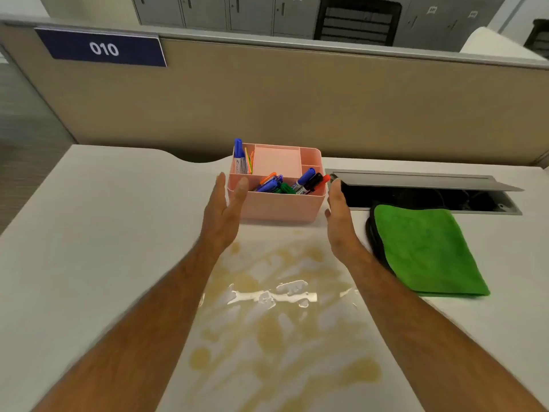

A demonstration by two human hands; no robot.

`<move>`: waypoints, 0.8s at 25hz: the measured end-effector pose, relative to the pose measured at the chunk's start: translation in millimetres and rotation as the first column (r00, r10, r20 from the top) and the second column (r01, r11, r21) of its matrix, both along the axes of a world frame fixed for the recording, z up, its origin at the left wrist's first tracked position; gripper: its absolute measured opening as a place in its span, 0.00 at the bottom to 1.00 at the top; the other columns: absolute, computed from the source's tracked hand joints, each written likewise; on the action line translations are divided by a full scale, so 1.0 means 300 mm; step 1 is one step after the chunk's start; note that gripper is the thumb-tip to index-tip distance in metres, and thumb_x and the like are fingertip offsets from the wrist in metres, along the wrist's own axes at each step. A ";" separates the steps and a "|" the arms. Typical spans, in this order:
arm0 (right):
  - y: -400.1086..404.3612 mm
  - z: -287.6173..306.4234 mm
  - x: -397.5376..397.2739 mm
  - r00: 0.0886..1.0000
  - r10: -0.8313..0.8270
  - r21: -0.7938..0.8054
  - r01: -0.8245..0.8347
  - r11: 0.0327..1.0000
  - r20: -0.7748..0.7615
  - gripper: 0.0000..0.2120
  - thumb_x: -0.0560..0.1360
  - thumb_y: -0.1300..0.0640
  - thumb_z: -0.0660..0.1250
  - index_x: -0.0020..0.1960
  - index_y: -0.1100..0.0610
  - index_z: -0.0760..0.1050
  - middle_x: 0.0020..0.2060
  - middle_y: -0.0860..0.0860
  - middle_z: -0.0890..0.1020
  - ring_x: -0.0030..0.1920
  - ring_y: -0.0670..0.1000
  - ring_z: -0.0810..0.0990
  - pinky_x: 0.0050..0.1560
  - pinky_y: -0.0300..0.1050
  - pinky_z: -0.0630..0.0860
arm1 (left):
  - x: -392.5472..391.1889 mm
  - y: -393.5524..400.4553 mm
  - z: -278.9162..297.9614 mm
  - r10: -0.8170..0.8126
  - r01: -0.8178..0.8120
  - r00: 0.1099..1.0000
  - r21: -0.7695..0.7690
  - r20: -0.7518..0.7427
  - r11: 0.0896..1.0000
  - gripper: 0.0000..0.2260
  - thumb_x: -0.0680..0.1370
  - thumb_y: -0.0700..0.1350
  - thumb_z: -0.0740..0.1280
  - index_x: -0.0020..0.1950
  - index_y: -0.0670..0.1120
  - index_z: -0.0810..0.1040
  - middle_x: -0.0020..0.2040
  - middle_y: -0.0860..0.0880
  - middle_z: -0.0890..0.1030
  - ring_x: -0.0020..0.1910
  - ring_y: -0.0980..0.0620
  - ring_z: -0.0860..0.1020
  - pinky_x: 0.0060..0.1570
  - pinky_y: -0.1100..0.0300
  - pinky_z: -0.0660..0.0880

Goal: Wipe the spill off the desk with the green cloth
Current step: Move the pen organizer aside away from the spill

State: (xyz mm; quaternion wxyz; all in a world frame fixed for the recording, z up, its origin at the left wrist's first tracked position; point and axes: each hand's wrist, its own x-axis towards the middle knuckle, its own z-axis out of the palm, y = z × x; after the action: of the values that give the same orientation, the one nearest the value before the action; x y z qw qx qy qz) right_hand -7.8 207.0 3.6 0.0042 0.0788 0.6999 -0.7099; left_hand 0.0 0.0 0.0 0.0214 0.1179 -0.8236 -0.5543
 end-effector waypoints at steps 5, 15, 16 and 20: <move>-0.041 -0.024 -0.038 0.999 0.029 -0.059 -0.030 0.998 -0.020 0.25 0.77 0.32 0.47 0.58 0.42 0.77 0.46 0.42 0.85 0.47 0.40 0.82 0.47 0.36 0.77 | -0.048 0.028 -0.017 0.043 -0.027 0.998 0.270 -0.052 0.963 0.35 0.73 0.71 0.48 0.73 0.56 0.70 0.64 0.51 0.80 0.59 0.48 0.81 0.56 0.53 0.80; -0.146 -0.001 -0.079 0.994 0.105 -0.105 -0.109 0.988 -0.043 0.26 0.76 0.32 0.49 0.61 0.43 0.76 0.55 0.45 0.84 0.55 0.44 0.82 0.54 0.40 0.77 | -0.088 -0.083 0.045 0.152 -0.137 0.988 0.323 -0.021 0.936 0.43 0.65 0.78 0.51 0.72 0.56 0.73 0.64 0.52 0.81 0.60 0.52 0.80 0.56 0.56 0.79; -0.177 0.013 -0.082 0.992 0.115 -0.103 -0.119 0.988 -0.045 0.27 0.75 0.31 0.49 0.60 0.43 0.77 0.55 0.45 0.84 0.55 0.45 0.82 0.54 0.40 0.77 | -0.092 -0.116 0.059 0.175 -0.163 0.984 0.330 -0.009 0.930 0.42 0.65 0.78 0.51 0.70 0.56 0.75 0.62 0.52 0.82 0.59 0.52 0.81 0.56 0.56 0.79; -0.316 0.037 -0.110 0.979 0.200 -0.111 -0.204 0.973 -0.051 0.26 0.76 0.32 0.47 0.57 0.43 0.78 0.52 0.44 0.85 0.52 0.44 0.82 0.55 0.42 0.77 | -0.107 -0.267 0.096 0.267 -0.252 0.964 0.311 -0.006 0.916 0.40 0.65 0.79 0.50 0.65 0.57 0.79 0.58 0.54 0.84 0.55 0.55 0.83 0.55 0.56 0.79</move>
State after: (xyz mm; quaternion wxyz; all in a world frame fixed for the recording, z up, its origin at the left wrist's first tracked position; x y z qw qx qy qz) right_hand -40.8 112.1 14.6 0.0672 -0.0072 0.6618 -0.7466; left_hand -32.0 -80.1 28.9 0.0959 0.2145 -0.7034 -0.6708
